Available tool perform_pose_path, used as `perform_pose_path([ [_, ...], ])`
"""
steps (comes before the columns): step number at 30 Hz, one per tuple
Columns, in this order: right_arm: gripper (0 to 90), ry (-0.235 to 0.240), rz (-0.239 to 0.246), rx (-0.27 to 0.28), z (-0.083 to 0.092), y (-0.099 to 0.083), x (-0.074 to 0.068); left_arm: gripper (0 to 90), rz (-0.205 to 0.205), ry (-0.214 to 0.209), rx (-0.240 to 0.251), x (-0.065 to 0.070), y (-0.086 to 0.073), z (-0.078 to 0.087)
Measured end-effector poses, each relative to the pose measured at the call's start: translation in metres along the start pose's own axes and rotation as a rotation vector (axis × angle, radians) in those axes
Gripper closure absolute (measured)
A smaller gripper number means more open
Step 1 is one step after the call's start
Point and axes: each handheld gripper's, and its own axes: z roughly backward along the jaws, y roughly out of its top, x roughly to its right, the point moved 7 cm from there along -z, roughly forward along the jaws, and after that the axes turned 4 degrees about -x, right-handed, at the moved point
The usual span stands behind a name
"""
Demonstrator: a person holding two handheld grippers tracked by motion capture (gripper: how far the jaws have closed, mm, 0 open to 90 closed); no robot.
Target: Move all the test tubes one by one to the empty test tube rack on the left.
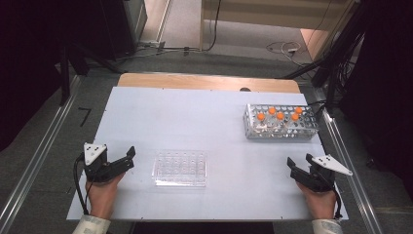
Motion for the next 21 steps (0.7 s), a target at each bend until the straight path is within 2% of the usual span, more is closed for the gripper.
perform_pose_path([
  [11,28.8,-0.002,-0.004,0.006,0.0008,0.0016,0.0003,5.3,0.000,0.001,0.003,0.0000,-0.0001,0.0012],
  [21,30.2,-0.009,-0.026,0.022,-0.0002,0.0086,0.0032,5.4,0.005,0.012,0.018,-0.0007,0.0009,0.0021],
])
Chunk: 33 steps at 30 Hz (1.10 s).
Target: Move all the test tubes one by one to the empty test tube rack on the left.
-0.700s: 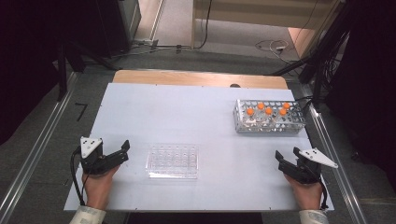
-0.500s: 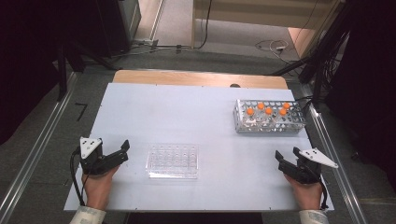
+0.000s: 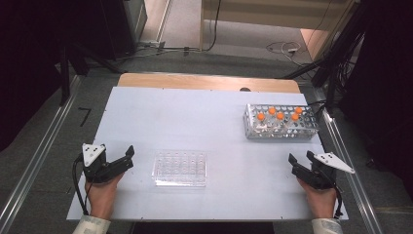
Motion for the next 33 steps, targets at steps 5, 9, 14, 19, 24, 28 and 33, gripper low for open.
perform_pose_path([
  [5,33.7,-0.002,0.001,0.014,-0.003,0.006,0.003,5.4,0.004,-0.003,-0.002,0.000,0.000,0.000],
  [9,35.7,-0.003,-0.002,0.018,-0.010,0.014,0.006,5.4,0.003,-0.002,0.001,0.000,0.000,0.000],
  [14,36.1,-0.012,-0.001,0.018,-0.017,0.022,0.008,5.3,0.007,-0.001,0.002,0.000,0.000,0.000],
  [19,39.2,-0.021,-0.006,0.028,-0.023,0.032,0.014,5.3,0.000,-0.001,-0.004,0.001,-0.001,0.000],
  [24,42.4,-0.026,-0.010,0.039,-0.030,0.044,0.017,5.4,0.000,0.003,-0.003,0.000,-0.001,0.000],
  [28,43.7,-0.028,-0.001,0.048,-0.037,0.053,0.015,5.3,0.000,0.004,-0.004,0.000,-0.001,-0.001],
  [33,46.5,-0.035,0.010,0.050,-0.047,0.059,0.012,5.4,-0.001,0.007,-0.004,0.000,-0.002,-0.001],
])
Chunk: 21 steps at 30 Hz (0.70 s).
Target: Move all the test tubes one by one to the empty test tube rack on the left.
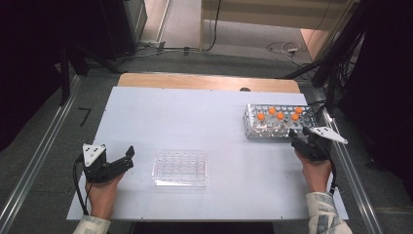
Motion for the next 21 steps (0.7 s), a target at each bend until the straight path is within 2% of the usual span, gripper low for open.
perform_pose_path([
  [6,54.1,-0.005,-0.016,0.017,-0.007,0.007,0.001,5.4,0.005,0.004,-0.002,-0.001,-0.001,0.000],
  [21,65.7,-0.008,-0.010,0.023,-0.028,0.016,-0.006,5.8,0.008,0.007,0.000,-0.001,-0.001,0.000],
])
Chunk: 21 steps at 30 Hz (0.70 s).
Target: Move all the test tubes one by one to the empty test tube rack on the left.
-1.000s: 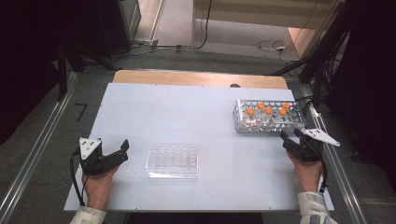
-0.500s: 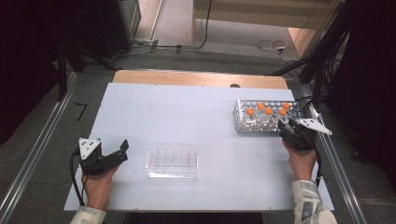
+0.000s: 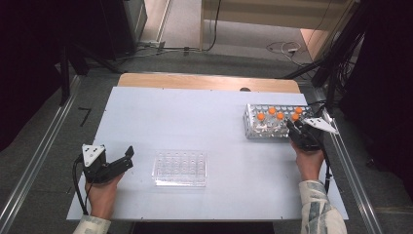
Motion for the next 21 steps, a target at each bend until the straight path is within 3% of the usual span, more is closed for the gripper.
perform_pose_path([
  [11,71.4,-0.002,0.007,-0.001,-0.006,0.000,-0.002,5.8,0.000,-0.003,0.000,0.001,0.000,0.000],
  [21,72.2,0.005,-0.011,0.064,0.010,0.015,-0.002,5.8,0.003,-0.003,-0.002,0.000,0.000,-0.001],
])
